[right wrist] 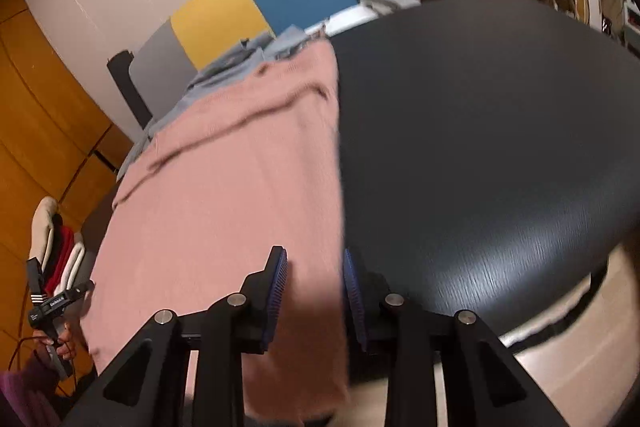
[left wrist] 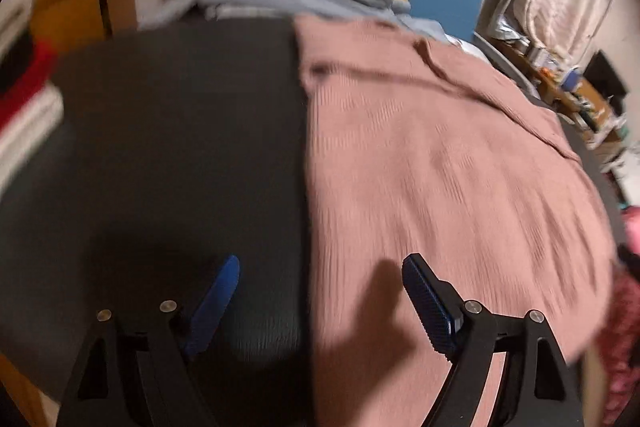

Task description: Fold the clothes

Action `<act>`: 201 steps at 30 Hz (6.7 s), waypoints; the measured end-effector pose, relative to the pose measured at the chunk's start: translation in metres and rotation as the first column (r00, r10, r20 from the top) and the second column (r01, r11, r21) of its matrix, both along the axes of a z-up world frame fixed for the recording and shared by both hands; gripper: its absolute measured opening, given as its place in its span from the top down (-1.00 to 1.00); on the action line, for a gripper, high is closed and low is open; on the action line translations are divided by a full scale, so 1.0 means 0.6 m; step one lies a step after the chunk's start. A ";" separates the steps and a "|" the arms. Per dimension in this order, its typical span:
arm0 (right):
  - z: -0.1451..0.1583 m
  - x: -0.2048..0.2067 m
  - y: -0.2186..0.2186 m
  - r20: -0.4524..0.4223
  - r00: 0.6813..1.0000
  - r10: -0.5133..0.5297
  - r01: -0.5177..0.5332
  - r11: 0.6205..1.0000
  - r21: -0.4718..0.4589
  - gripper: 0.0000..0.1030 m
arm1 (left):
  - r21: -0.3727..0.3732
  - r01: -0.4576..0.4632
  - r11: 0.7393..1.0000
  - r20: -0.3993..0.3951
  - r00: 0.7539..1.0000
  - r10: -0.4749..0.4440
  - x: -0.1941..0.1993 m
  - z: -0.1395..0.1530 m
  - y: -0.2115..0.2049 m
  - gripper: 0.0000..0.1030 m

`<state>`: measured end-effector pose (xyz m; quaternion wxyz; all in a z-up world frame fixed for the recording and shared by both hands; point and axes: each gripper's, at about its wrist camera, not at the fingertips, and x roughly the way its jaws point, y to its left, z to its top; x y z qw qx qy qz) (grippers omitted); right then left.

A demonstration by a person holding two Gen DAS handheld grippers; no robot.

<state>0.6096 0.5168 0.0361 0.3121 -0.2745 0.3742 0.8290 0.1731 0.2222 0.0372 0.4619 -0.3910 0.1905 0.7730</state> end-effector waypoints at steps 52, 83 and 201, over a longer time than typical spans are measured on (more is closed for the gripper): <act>-0.032 -0.014 -0.154 -0.757 0.647 0.085 -0.442 0.851 -0.282 0.81 | 0.312 0.127 0.941 0.345 0.908 -0.237 0.097 0.128 -0.221 0.82; -0.040 -0.293 0.188 -0.410 0.912 0.002 -0.261 0.775 -0.576 0.36 | 0.207 -0.059 0.976 0.651 0.753 -0.093 -0.216 0.033 0.167 -0.08; 0.006 -0.231 -0.010 0.205 0.976 0.069 -0.096 0.987 0.125 0.57 | 0.221 0.013 0.975 0.209 0.976 -0.061 -0.138 0.012 -0.086 0.02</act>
